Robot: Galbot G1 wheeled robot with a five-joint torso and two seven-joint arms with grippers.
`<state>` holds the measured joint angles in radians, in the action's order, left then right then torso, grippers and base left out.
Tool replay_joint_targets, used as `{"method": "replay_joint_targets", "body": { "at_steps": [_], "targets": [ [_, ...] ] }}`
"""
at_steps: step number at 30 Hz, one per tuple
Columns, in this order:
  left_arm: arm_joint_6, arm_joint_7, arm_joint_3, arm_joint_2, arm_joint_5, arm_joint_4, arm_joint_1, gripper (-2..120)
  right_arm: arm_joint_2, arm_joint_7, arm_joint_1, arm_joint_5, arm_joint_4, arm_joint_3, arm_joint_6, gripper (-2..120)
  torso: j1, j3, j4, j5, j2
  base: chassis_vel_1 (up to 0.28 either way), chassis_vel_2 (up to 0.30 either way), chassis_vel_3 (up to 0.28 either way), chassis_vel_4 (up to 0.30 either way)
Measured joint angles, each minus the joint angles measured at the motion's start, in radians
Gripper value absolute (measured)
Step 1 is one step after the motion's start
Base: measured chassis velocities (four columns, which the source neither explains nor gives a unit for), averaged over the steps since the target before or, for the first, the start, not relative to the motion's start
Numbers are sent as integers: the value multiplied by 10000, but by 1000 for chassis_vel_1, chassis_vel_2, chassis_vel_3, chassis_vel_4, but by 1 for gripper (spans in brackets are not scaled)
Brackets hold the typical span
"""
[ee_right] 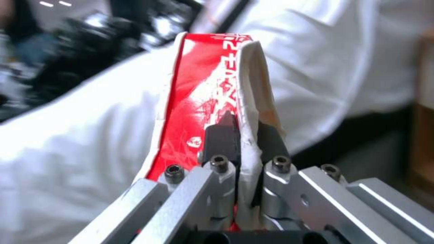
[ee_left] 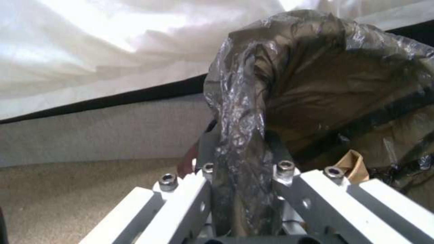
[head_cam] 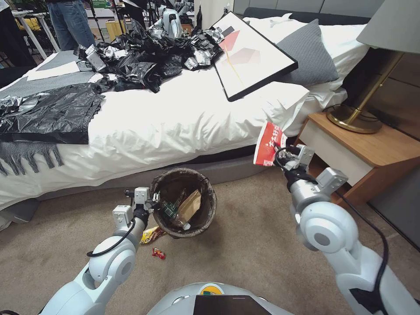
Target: Pick up the trash bin, then pick up the garbage from the floor and place it into the trash bin.
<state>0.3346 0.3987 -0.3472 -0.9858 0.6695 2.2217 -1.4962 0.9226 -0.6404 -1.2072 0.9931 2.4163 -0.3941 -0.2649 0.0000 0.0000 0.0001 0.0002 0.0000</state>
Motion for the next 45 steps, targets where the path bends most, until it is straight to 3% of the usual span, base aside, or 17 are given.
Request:
{"method": "replay_joint_targets", "body": {
  "at_steps": [12,26,32,45],
  "targets": [
    [27,0,21,67,-49,126,-117,5,-1114,1665,94,277,927,438,638,0,0,0,-1,-1,0,0,0,0,0],
    [28,-2,19,96,-59,216,-118,5,-3580,2685,1155,-114,877,3197,1015,0,0,1,0,-1,0,0,0,0,0],
    [28,-6,49,71,-60,216,-64,5,-3897,2890,1651,-352,863,4272,1037,0,0,0,-1,-1,0,0,0,0,0],
    [28,-14,93,64,-77,261,-96,5,-3836,3210,3412,-340,730,6749,1020,0,-1,0,-2,-2,0,0,0,0,0]
  ]
}}
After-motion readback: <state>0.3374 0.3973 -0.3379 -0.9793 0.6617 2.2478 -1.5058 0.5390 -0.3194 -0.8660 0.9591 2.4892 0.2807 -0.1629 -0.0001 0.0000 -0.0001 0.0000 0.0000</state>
